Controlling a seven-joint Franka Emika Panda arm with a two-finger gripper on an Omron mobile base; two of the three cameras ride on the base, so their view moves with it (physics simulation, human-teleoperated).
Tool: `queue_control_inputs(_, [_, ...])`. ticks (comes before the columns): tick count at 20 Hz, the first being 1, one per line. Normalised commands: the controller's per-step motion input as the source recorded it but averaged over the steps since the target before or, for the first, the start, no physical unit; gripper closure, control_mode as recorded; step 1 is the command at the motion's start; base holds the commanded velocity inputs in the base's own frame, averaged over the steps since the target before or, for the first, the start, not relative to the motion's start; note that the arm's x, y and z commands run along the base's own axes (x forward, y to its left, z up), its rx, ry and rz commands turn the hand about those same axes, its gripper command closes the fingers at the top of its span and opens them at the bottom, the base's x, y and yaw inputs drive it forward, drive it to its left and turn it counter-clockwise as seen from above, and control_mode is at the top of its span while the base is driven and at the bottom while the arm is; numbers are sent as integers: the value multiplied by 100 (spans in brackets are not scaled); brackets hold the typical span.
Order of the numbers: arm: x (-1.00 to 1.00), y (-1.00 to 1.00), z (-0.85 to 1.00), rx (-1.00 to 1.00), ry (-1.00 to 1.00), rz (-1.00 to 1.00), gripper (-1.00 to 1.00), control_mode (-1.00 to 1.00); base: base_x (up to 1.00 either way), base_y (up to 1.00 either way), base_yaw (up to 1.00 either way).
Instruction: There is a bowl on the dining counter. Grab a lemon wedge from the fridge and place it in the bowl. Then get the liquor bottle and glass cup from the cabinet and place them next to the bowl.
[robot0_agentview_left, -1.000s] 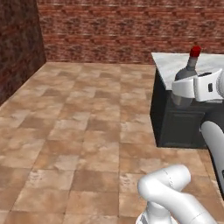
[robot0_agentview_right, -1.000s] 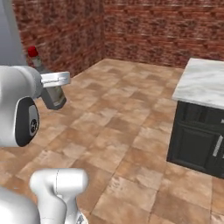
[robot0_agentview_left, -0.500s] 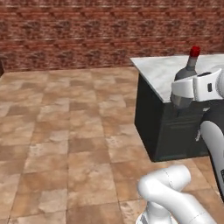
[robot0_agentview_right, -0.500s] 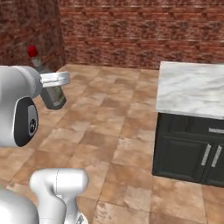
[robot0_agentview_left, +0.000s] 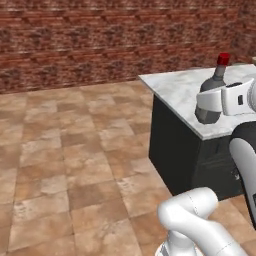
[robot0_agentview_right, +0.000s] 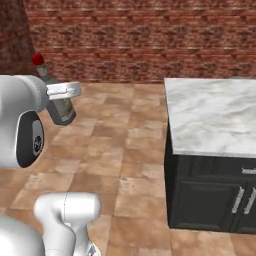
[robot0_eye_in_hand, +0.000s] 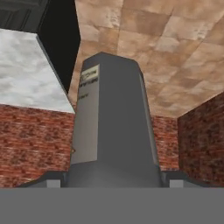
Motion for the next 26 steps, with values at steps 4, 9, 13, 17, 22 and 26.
queue_control_inputs(4, [0,0,0,0,0,0,100,100,100,54,-24])
queue_control_inputs(9, [0,0,0,0,0,0,100,100,100,52,-29])
queue_control_inputs(13, [0,0,0,0,0,0,100,100,100,47,-36])
queue_control_inputs(17, [0,0,0,0,0,0,100,100,94,57,-41])
queue_control_inputs(22, [0,0,0,0,0,0,100,100,78,86,-47])
queue_control_inputs(26, [0,0,0,0,0,0,100,100,47,100,-49])
